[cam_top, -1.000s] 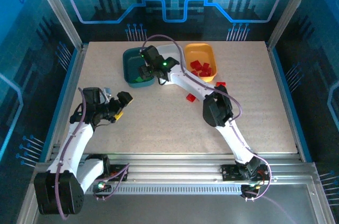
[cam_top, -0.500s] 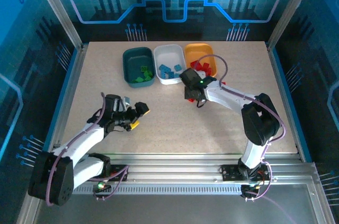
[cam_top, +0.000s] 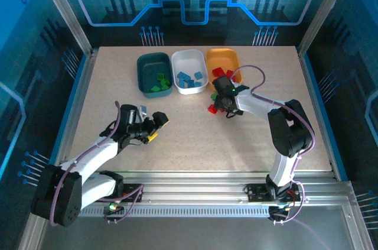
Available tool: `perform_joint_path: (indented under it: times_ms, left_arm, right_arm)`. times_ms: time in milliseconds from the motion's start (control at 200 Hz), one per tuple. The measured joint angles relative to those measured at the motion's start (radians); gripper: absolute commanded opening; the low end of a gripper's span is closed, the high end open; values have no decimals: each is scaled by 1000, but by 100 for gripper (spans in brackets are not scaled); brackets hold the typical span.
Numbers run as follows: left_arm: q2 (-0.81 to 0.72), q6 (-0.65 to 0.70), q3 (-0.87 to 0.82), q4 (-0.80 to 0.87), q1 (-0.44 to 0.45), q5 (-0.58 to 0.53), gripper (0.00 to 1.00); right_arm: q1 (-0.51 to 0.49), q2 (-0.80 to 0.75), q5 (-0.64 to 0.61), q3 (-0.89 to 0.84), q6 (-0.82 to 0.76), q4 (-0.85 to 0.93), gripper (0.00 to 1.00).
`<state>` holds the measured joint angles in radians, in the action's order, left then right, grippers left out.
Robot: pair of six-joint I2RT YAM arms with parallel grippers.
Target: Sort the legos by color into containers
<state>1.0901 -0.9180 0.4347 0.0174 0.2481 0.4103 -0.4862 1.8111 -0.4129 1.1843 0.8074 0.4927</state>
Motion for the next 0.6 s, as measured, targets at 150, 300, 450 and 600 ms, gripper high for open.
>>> perform_joint_path:
  times_ms: [150,300,450,600]
  left_arm:
    - [-2,0,0,0,0,-6,99]
    - [-2,0,0,0,0,-6,99]
    - [-2,0,0,0,0,-6,99]
    - [-2,0,0,0,0,-6,99]
  right_arm:
    - [23,41,51,0,2,-61,75]
    - [43,50,68,-21,4,-93,70]
    - [54,51,79,-67,0,-103,63]
    - [71,26,88,-105,-30,-134,45]
